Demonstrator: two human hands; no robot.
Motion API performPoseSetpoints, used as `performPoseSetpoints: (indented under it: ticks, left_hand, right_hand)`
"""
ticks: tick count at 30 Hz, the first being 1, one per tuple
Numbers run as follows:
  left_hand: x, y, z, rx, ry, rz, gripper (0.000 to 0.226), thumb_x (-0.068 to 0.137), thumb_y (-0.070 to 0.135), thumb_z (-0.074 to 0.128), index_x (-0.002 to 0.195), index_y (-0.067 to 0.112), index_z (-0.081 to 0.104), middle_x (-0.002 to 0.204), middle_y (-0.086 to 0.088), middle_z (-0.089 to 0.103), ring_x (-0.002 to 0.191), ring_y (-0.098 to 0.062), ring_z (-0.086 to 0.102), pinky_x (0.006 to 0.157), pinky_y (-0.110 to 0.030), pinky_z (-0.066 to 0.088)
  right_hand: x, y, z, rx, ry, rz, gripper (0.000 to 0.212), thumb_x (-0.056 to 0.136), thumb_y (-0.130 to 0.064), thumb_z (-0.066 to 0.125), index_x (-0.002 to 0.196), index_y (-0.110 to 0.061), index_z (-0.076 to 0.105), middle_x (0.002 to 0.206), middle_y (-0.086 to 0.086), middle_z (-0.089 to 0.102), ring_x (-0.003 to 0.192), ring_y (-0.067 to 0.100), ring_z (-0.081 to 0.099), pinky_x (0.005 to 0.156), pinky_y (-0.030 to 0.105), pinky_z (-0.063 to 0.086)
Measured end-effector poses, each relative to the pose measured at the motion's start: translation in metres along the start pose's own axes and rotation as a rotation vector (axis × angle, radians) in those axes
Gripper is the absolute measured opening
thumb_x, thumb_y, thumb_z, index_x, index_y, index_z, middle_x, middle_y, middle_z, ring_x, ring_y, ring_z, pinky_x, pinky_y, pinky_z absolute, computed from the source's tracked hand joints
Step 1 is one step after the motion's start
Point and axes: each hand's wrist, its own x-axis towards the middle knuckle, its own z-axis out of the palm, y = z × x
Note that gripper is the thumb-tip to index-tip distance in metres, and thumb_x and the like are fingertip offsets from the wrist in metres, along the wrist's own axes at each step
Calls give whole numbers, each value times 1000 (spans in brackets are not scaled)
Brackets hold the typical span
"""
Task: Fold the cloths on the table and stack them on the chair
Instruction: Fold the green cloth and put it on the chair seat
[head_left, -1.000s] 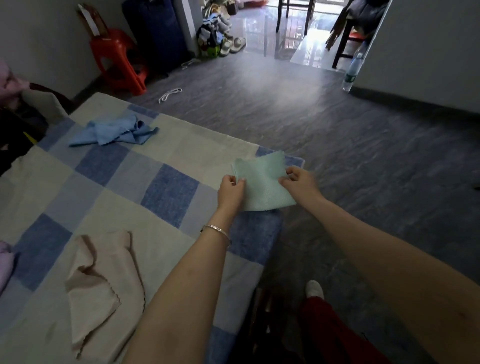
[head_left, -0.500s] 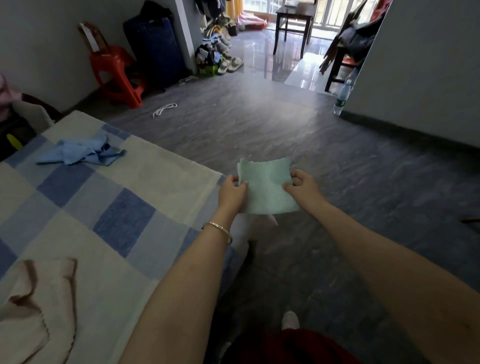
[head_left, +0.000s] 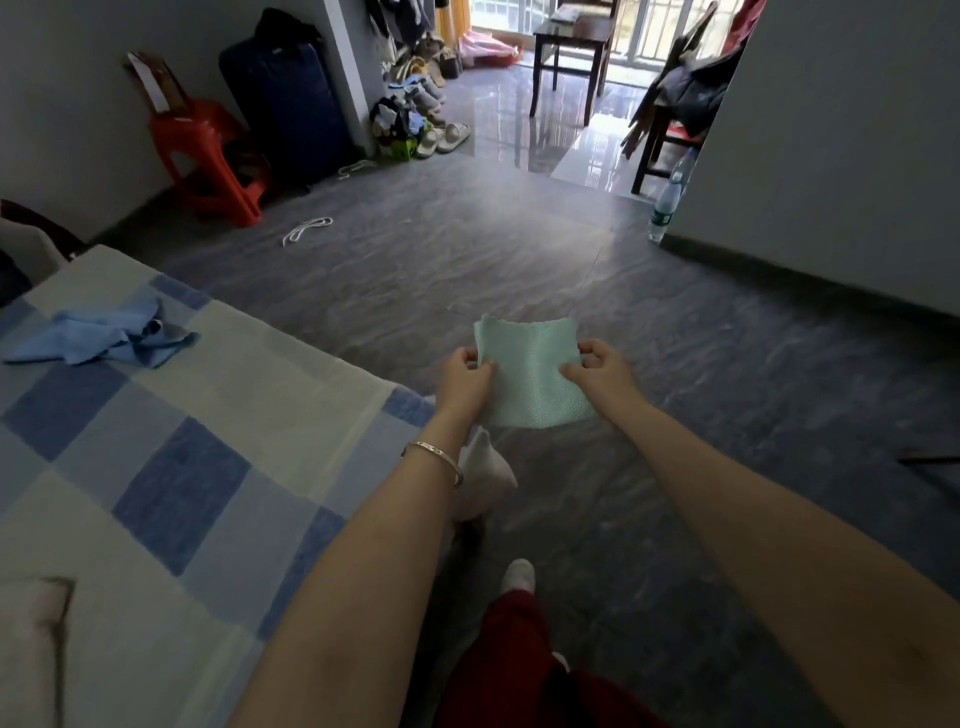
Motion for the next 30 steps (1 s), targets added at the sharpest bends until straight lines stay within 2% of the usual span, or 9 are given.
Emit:
performPoseSetpoints:
  ticks: [4, 9, 11, 14, 16, 20, 23, 28, 30]
  left_hand:
    - [29, 12, 6, 19, -19, 8, 13, 88, 16, 53, 100, 10, 56, 93, -4, 57, 84, -19, 51, 73, -27, 39]
    - [73, 31, 9, -19, -50, 34, 5, 89, 10, 53, 94, 12, 50, 93, -7, 55, 80, -19, 51, 58, -22, 37]
    - [90, 38, 10, -31, -60, 37, 6, 89, 9, 52, 94, 12, 50, 92, -8, 55, 74, -18, 50, 56, -21, 36]
    - [117, 48, 13, -28, -74, 42, 6, 89, 9, 53, 93, 11, 49, 87, -6, 55, 79, -19, 49, 57, -24, 36]
    - [130, 55, 18, -45, -82, 49, 6, 88, 8, 54, 89, 12, 49, 84, -5, 55, 81, -19, 50, 58, -26, 37]
    - [154, 63, 30, -65, -80, 45, 15, 87, 7, 54, 78, 17, 48, 85, -7, 57, 81, -20, 51, 67, -29, 39]
    - [175, 70, 41, -60, -79, 38, 7, 87, 8, 54, 87, 14, 50, 90, -9, 57, 82, -20, 52, 72, -30, 40]
    - [211, 89, 65, -75, -71, 36, 6, 86, 9, 53, 84, 14, 51, 86, -6, 58, 81, -20, 51, 72, -30, 40]
    - [226, 100, 78, -86, -50, 36, 5, 87, 8, 53, 90, 12, 52, 89, -8, 57, 81, -20, 51, 70, -29, 40]
  right_hand:
    - [26, -10, 0, 48, 17, 1, 9, 85, -16, 64, 86, -17, 55, 87, 5, 65, 81, 22, 62, 80, 37, 52]
    - [67, -29, -2, 17, 53, 8, 12, 88, -18, 60, 79, -20, 53, 89, 8, 65, 73, 20, 59, 71, 31, 46]
    - [82, -37, -2, 2, 74, 13, 14, 88, -18, 60, 77, -21, 53, 85, 6, 64, 76, 21, 59, 70, 29, 45]
    - [102, -45, -4, -6, 109, 7, 18, 87, -16, 61, 73, -22, 52, 79, 5, 64, 79, 21, 60, 67, 29, 46]
    - [114, -48, -6, -20, 120, 1, 6, 87, -17, 61, 84, -17, 56, 88, 7, 66, 82, 22, 61, 72, 32, 48]
    - [136, -55, -14, -71, 143, -5, 22, 88, -19, 61, 108, -11, 59, 95, 6, 61, 85, 19, 57, 73, 30, 44]
    - [157, -59, -23, -79, 146, 8, 26, 89, -21, 60, 112, -10, 59, 94, 4, 59, 85, 18, 56, 70, 25, 40]
    - [201, -64, -42, -56, 134, 22, 25, 89, -21, 60, 111, -10, 59, 98, 7, 63, 84, 20, 57, 71, 26, 41]
    - [223, -68, -53, -71, 115, 17, 27, 89, -22, 59, 113, -10, 59, 99, 7, 63, 86, 20, 57, 72, 26, 41]
